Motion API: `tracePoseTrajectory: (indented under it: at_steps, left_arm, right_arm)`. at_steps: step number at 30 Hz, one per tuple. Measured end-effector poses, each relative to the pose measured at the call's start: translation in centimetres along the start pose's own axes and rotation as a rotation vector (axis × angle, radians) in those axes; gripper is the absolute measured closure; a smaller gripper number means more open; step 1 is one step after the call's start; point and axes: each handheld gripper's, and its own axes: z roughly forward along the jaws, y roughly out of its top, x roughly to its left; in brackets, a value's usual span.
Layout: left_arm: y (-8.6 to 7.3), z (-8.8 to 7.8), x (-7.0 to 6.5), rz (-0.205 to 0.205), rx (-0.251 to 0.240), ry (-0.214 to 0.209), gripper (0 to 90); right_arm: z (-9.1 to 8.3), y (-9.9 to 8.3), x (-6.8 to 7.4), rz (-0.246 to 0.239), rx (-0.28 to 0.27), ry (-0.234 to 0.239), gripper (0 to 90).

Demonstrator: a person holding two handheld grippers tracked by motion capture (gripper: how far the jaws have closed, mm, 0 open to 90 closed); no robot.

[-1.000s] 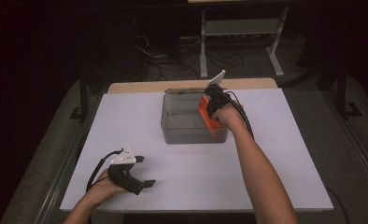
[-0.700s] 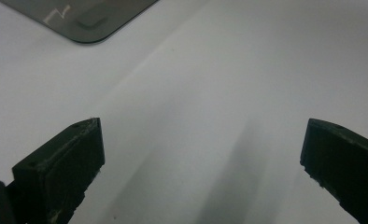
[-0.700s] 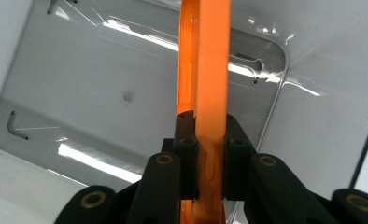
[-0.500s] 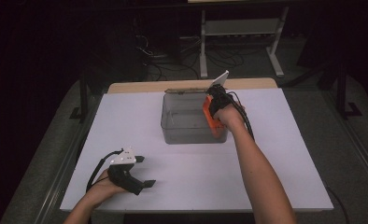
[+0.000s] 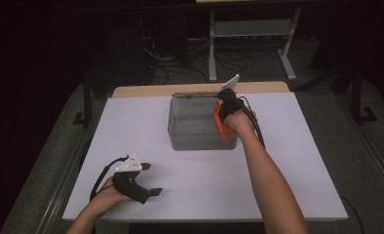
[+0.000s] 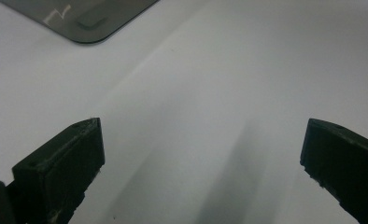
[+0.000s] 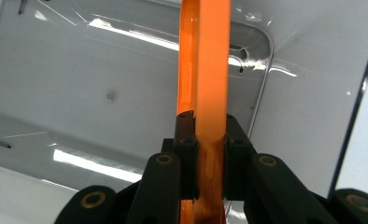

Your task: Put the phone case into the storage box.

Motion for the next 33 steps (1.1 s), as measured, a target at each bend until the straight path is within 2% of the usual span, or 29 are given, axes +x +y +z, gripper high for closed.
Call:
tracePoseTrajectory:
  at_steps: [33]
  left_arm:
    - [0.01, -0.02, -0.01, 0.001, 0.0, -0.002, 0.0]
  right_arm:
    - [0.33, 0.08, 0.29, -0.007, 0.015, -0.009, 77.7]
